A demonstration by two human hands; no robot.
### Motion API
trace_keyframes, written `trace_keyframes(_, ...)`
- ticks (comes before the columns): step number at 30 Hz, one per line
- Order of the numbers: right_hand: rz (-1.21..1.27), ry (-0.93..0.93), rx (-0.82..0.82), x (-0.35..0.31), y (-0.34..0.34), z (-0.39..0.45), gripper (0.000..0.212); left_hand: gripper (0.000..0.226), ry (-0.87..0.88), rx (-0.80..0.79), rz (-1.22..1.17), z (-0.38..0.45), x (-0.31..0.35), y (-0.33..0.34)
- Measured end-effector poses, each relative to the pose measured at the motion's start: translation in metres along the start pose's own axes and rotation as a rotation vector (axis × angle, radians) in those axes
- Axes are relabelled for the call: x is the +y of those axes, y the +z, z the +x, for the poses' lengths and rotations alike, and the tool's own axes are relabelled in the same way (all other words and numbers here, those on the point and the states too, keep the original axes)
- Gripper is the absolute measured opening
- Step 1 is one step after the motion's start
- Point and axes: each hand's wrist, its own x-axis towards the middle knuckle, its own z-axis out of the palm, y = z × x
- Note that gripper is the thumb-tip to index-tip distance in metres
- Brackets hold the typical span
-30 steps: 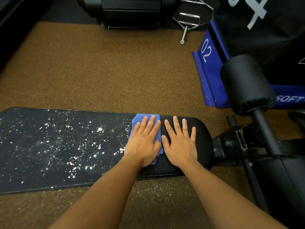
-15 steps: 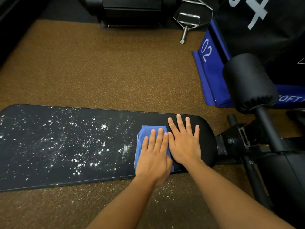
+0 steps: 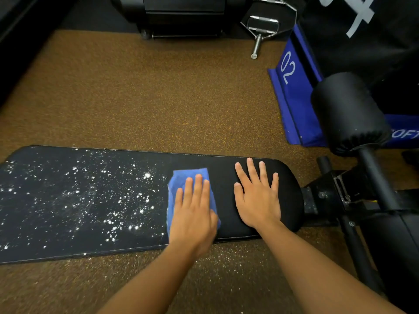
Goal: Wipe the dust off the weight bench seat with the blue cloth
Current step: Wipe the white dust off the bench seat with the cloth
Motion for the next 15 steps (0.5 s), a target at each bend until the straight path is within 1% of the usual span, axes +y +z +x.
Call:
trace_keyframes(2,-0.002,0.003,0.004,-0.001,0.000,0.000,0.058,0.067,0.083,-0.001,0.016,0.000,0.018,0.004)
trace_keyframes(5,-0.004,-0.007,-0.006,0.001,0.000,-0.001,0.060,0.073,0.157,-0.013,0.033,0.027,0.027,0.004)
trace_keyframes(7,-0.001,-0.014,-0.005,0.002,0.000,-0.002,0.060,0.070,0.135,-0.047,0.037,0.051,0.020,-0.002)
trace_keyframes(8,0.005,-0.016,-0.003,0.003,0.000,-0.002,0.059,0.067,0.115,-0.040,0.042,0.062,0.015,-0.006)
trace_keyframes(10,0.015,-0.016,-0.002,0.004,-0.001,-0.002,0.058,0.067,0.057,-0.016,0.048,0.075,0.001,-0.009)
trace_keyframes(13,0.029,-0.018,-0.018,0.006,-0.001,-0.001,0.058,0.076,-0.003,0.013,0.034,0.068,-0.017,-0.010)
trace_keyframes(15,0.038,-0.019,-0.016,0.006,-0.002,-0.001,0.058,0.077,-0.040,0.031,0.013,0.055,-0.025,-0.009)
